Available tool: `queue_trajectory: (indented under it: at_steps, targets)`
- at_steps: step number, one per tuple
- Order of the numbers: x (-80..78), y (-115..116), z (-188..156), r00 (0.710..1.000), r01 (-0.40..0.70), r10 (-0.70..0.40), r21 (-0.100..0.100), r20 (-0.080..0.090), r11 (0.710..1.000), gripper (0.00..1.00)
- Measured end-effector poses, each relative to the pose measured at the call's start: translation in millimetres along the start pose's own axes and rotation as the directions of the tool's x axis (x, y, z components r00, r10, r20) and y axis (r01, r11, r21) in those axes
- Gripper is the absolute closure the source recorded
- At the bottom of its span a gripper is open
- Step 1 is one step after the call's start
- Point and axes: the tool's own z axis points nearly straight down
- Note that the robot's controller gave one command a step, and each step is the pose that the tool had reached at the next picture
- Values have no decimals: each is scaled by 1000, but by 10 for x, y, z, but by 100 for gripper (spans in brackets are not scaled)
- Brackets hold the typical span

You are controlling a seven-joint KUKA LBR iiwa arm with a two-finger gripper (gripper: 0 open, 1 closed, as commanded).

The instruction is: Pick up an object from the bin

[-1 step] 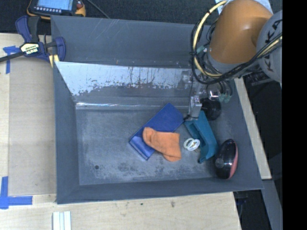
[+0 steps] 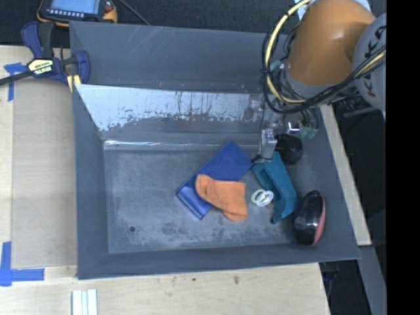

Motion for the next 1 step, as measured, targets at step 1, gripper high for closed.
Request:
queue_trajectory:
  at_steps: [1]
  targets:
    - [28,435,473,999,49,-49,1,4,999,0]
